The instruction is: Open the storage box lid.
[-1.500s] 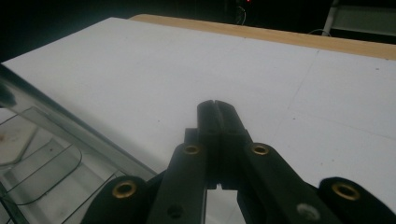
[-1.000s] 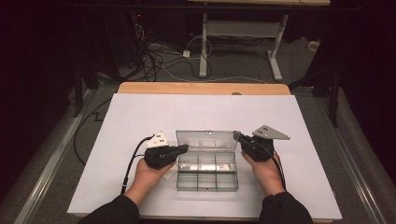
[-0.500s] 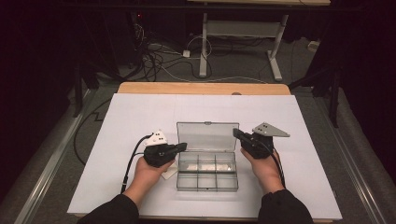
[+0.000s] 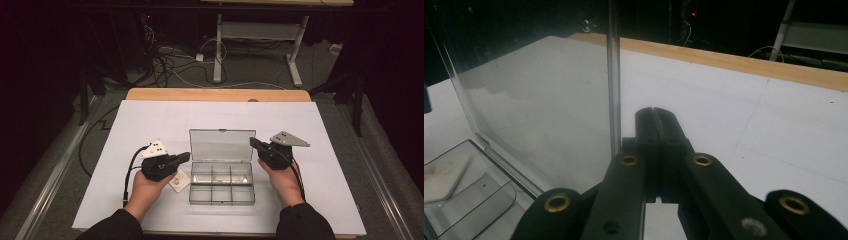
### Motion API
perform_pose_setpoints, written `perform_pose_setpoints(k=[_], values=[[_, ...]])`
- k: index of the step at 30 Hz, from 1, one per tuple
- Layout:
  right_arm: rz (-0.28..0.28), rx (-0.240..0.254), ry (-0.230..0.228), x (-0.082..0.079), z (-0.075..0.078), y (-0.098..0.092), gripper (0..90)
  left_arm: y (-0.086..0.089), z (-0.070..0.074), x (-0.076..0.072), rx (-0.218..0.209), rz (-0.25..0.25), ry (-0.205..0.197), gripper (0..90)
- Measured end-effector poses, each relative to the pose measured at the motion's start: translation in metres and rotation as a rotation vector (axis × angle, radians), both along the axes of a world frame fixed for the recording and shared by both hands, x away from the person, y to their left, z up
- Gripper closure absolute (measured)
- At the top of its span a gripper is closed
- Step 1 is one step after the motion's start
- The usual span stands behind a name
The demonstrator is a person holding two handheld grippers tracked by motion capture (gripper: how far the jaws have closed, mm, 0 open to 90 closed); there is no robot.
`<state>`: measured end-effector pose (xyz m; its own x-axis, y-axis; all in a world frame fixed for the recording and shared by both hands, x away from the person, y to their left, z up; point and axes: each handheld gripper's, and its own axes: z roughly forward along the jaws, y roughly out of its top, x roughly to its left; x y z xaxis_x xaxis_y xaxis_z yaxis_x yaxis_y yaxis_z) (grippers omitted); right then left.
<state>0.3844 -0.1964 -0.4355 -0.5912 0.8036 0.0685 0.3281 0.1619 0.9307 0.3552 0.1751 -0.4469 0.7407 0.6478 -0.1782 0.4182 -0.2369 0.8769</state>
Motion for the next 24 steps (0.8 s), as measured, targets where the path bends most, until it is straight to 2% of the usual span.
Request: perform_pose_setpoints(k=[2,3,11,16,24], values=[[0.0,-0.001,0.001,0.001,0.0,0.0,90.0,0.001,-0.003,0.01,-0.013,0.038,0.038,87.7],[0.0,-0.002,0.001,0.002,0.0,0.0,90.0,-0.001,-0.005,0.015,-0.012,0.049,0.044,87.7],[0.001,0.007,0.002,0.004,-0.002,0.0,90.0,-0.014,-0.004,0.042,-0.021,0.046,0.067,87.6],[-0.001,0.008,0.001,0.006,-0.002,0.0,90.0,-0.017,-0.002,0.049,-0.032,0.039,0.072,87.7],[-0.002,-0.005,0.01,0.009,-0.004,0.001,90.0,-0.022,0.001,0.05,-0.031,0.031,0.073,87.7]])
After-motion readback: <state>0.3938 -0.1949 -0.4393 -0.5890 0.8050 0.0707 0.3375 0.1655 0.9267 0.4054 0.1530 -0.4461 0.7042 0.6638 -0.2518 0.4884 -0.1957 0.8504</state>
